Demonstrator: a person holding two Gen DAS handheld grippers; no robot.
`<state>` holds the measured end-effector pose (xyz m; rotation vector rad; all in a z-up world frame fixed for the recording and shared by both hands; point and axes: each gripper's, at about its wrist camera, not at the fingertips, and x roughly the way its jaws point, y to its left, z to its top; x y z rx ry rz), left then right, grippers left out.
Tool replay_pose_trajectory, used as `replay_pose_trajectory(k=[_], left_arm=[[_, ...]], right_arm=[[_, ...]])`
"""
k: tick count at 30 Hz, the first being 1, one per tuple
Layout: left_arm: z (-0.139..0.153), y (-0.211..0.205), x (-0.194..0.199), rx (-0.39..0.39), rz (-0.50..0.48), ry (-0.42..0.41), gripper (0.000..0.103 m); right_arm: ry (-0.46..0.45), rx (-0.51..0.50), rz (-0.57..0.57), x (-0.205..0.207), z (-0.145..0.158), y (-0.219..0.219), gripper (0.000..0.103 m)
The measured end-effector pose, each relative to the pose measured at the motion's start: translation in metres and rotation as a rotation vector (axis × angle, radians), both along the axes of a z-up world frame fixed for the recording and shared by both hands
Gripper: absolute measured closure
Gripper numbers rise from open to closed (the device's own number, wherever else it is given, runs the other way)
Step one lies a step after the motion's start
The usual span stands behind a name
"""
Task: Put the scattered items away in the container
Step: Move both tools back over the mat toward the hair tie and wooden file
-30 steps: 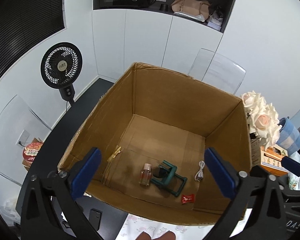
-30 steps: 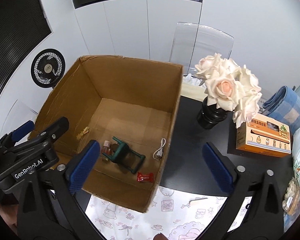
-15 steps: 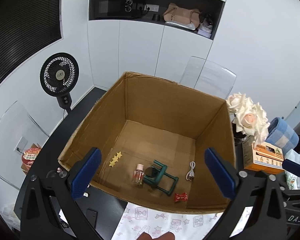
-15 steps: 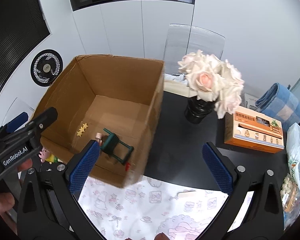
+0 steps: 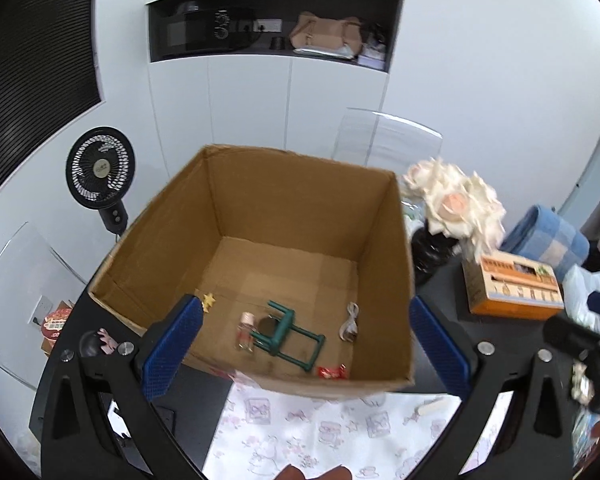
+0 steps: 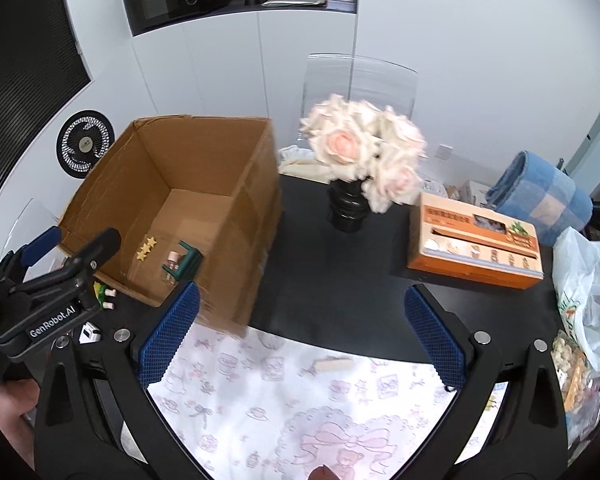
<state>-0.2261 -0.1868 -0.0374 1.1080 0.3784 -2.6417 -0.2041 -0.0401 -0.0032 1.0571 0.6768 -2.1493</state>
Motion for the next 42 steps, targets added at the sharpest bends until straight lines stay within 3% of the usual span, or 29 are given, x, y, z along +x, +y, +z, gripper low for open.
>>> replay_pose_trajectory(k=[6,11,22,29,42], left_arm=[[-0.004,0.041,0.004,-0.026,-0.070,-0.019,0.001],[-0.009,0.077,0.007,0.001,-0.131,-0.024,0.001],[-0.040,0.176,0.008,0.009,-0.262,-0.096,0.001],[-0.074,0.215,0.003,0.005,-0.311,-0.155,0.001],[-0.156,0.231,-0.021,0.013,-0.313,-0.269,0.001]], right_arm=[[0.007,-0.010,-0.051,-0.015,0.009,0.051,0.000],[0.012,-0.020,-0.084,-0.026,0.017,0.095,0.000],[-0.022,-0.039,-0.147,-0.052,0.010,0.179,0.000],[-0.071,-0.040,-0.195,-0.074,-0.023,0.222,0.000],[-0.173,-0.005,-0.267,-0.122,-0.108,0.268,0.000]])
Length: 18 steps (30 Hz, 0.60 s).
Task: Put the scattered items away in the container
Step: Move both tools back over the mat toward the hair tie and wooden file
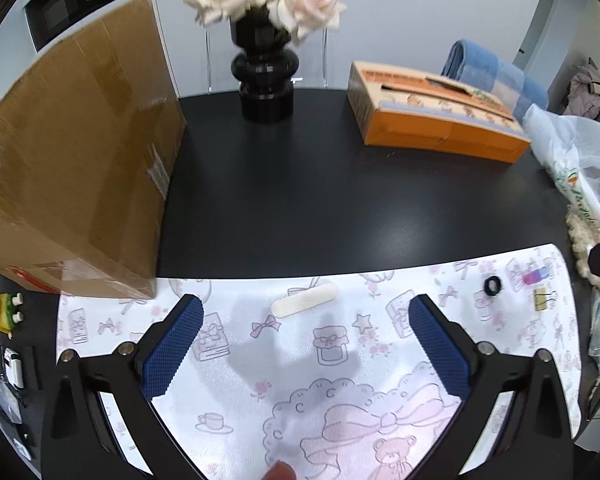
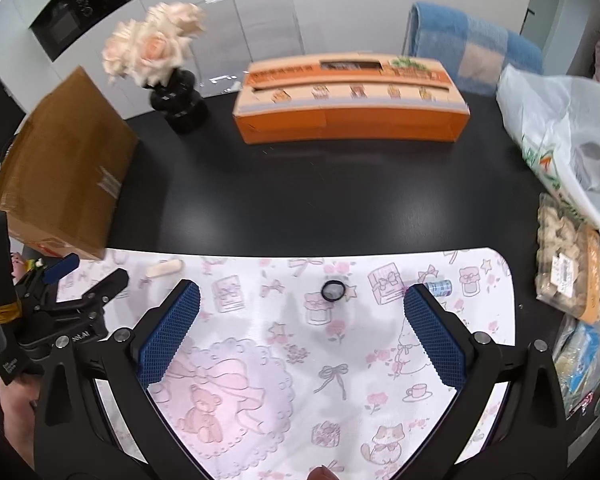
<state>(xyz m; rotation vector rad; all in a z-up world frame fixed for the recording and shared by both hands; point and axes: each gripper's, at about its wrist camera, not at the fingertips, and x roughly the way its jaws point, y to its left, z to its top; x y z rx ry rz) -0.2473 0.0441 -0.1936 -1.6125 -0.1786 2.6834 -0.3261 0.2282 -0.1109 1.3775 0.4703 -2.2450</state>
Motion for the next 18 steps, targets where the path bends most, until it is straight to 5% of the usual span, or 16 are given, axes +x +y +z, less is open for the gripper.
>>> replay_pose_trajectory(k=[11,18], left_arm=[[-0.056,0.007,-0.017,-0.021,-0.017,-0.077,0.001],[-0.082,0.012,-0.026,-0.041,-0.006,-0.118,0.001]], right_arm=[[-0.090,0.048,-0.024,-0.034,-0.080,0.008,0.000],[-0.112,0.057,-0.057,-0.047,-0.106,0.014,0.000]])
